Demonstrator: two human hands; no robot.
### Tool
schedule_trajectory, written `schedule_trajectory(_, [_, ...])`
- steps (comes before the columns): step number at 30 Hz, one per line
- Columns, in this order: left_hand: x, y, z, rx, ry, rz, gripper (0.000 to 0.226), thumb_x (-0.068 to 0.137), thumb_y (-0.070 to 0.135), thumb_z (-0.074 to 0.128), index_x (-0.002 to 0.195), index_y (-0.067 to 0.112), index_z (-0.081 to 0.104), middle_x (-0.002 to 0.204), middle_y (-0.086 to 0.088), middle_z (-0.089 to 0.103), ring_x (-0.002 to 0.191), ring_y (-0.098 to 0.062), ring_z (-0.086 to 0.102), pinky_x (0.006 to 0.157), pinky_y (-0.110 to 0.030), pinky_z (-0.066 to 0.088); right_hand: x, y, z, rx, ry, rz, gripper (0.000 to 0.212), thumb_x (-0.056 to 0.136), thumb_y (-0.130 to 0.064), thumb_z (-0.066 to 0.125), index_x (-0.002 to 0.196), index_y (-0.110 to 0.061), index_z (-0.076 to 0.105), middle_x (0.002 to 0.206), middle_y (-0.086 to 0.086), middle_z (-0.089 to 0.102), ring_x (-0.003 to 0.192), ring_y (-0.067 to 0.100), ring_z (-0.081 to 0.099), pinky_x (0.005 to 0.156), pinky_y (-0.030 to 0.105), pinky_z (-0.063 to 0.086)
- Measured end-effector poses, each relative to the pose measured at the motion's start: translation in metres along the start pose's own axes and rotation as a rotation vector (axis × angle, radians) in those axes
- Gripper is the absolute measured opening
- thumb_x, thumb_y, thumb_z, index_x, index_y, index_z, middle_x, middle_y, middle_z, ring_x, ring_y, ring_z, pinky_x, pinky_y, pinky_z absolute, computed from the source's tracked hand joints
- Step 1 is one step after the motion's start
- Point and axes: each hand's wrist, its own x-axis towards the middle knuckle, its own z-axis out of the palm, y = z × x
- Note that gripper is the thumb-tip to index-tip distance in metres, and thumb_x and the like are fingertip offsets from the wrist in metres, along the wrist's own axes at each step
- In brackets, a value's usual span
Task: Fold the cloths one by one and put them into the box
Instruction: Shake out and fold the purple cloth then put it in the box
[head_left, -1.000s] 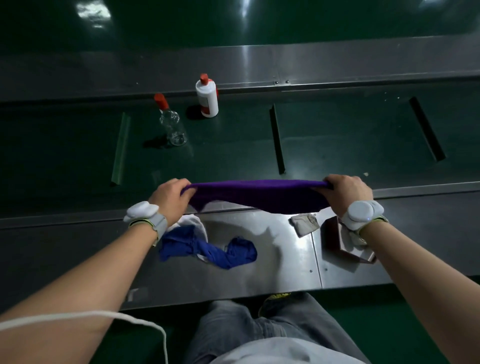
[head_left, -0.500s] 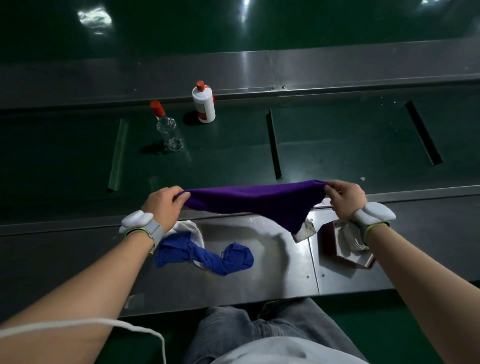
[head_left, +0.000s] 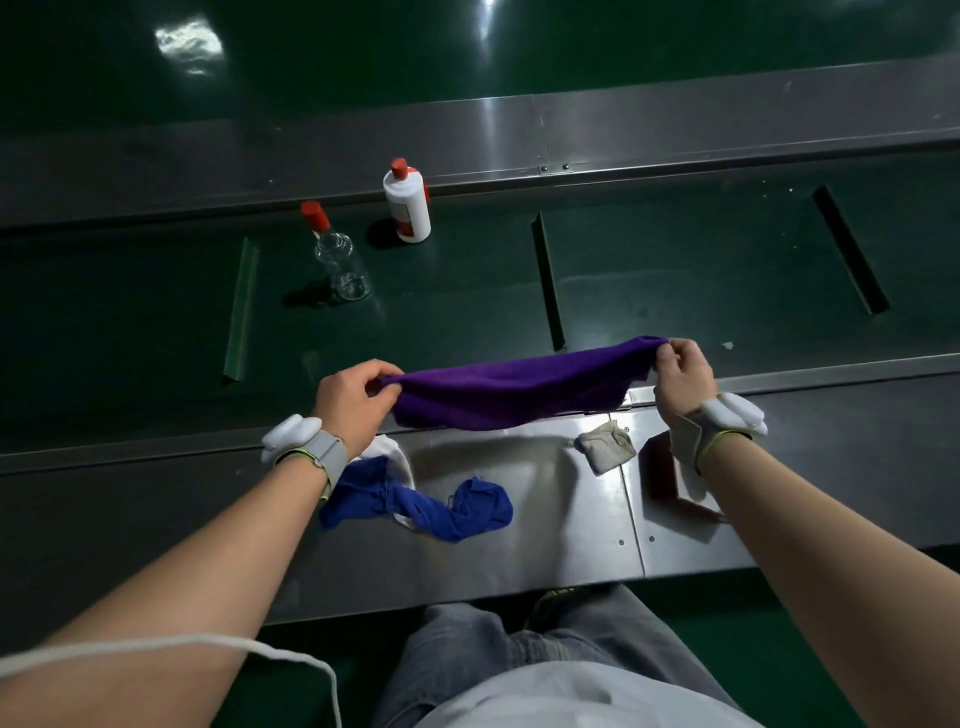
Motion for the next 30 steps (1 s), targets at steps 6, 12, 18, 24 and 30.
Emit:
schedule_trajectory(6, [-0.009, 0.003, 0.005, -0.015, -0.016, -0.010, 0.017, 0.079, 0.012, 0.067, 0.088, 0.025, 0.074, 0.075, 0.000, 0.072, 0.070, -0.016, 0.065, 0.067, -0.025, 0.050, -0.001, 0.010, 0.006, -0.104, 0.064, -0.039, 0.024, 0.096, -0.026, 0.046, 0.106, -0.009, 0.060, 0.091, 0.005, 0.062, 0.084, 0.024, 0.056, 0.073, 0.031, 0.041])
schedule_trajectory(12, [-0.015, 0.008, 0.008, -0.038, -0.017, -0.064, 0.020, 0.076, 0.005, 0.062, 0.084, 0.019, 0.074, 0.070, -0.005, 0.071, 0.070, -0.025, 0.066, 0.068, -0.031, 0.053, -0.004, 0.006, 0.012, -0.024, 0.115, 0.105, 0.018, 0.089, -0.016, 0.055, 0.105, -0.010, 0.061, 0.099, 0.010, 0.065, 0.085, 0.023, 0.059, 0.078, 0.028, 0.045])
schedule_trajectory(18, [-0.014, 0.007, 0.005, -0.155, 0.028, -0.186, 0.024, 0.074, 0.006, 0.058, 0.083, 0.023, 0.073, 0.078, -0.002, 0.073, 0.075, -0.016, 0.067, 0.074, -0.028, 0.054, 0.001, 0.005, 0.006, 0.222, 0.017, 0.435, 0.035, 0.085, 0.004, 0.047, 0.115, -0.007, 0.058, 0.112, 0.021, 0.061, 0.095, 0.032, 0.061, 0.089, 0.050, 0.052])
schedule_trajectory(24, [-0.002, -0.004, 0.000, -0.311, 0.034, -0.299, 0.034, 0.075, 0.007, 0.052, 0.076, 0.033, 0.075, 0.078, -0.005, 0.073, 0.070, -0.019, 0.062, 0.070, -0.033, 0.052, -0.001, -0.001, -0.014, -0.054, -0.482, 0.533, 0.051, 0.082, -0.038, 0.069, 0.116, -0.002, 0.063, 0.116, 0.022, 0.064, 0.105, 0.038, 0.061, 0.097, 0.048, 0.048])
schedule_trajectory(30, [0.006, -0.003, -0.004, -0.313, 0.040, -0.298, 0.039, 0.074, 0.005, 0.050, 0.070, 0.037, 0.072, 0.078, 0.010, 0.073, 0.066, -0.006, 0.062, 0.063, -0.021, 0.047, -0.007, 0.000, -0.015, -0.574, -0.720, 0.522, 0.027, 0.077, -0.035, 0.075, 0.066, -0.011, 0.071, 0.059, 0.007, 0.071, 0.043, 0.016, 0.064, 0.036, 0.017, 0.040])
